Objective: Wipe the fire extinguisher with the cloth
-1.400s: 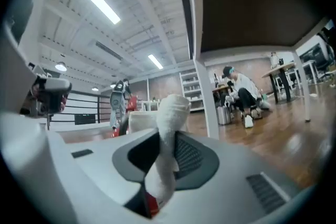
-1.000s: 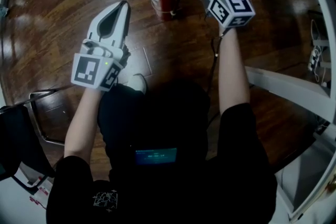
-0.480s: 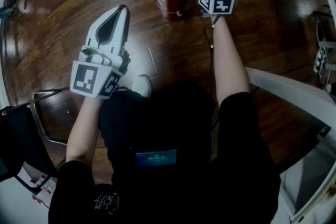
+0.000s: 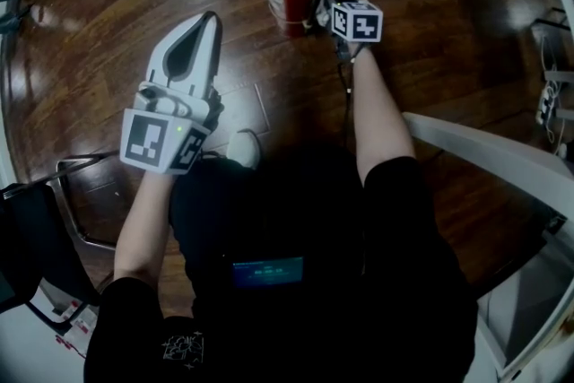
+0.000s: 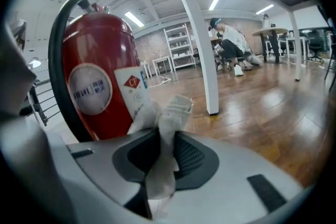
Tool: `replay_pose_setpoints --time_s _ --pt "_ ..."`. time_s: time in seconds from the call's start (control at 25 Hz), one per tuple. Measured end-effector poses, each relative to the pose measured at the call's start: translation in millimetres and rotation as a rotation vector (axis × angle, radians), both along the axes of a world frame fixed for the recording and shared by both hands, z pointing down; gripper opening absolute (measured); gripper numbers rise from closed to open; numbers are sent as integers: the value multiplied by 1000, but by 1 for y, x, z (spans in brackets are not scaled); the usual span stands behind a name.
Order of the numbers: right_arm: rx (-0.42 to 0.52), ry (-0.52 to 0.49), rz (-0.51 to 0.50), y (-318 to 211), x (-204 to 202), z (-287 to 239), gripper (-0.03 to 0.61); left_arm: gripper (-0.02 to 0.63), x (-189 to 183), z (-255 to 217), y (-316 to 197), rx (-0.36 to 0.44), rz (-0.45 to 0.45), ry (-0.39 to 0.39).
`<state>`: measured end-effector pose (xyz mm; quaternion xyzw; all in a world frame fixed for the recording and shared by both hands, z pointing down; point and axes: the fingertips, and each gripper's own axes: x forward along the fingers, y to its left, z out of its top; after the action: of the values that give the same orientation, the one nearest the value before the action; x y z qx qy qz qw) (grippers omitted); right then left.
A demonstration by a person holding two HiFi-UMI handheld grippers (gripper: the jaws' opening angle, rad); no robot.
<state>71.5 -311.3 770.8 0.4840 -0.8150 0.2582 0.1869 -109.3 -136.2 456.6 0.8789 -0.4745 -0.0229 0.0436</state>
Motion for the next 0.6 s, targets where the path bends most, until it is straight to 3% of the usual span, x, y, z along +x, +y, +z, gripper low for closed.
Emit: replay_pose_setpoints --time_s 0.12,0.28,0.6 --pt "-58 46 -48 15 -3 20 86 2 1 -1 1 3 0 -6" --pt "-44 31 -50 20 -3 15 87 2 0 -1 2 -3 -3 0" --pt "153 -76 -38 18 13 -61 87 2 0 1 0 -9 -11 26"
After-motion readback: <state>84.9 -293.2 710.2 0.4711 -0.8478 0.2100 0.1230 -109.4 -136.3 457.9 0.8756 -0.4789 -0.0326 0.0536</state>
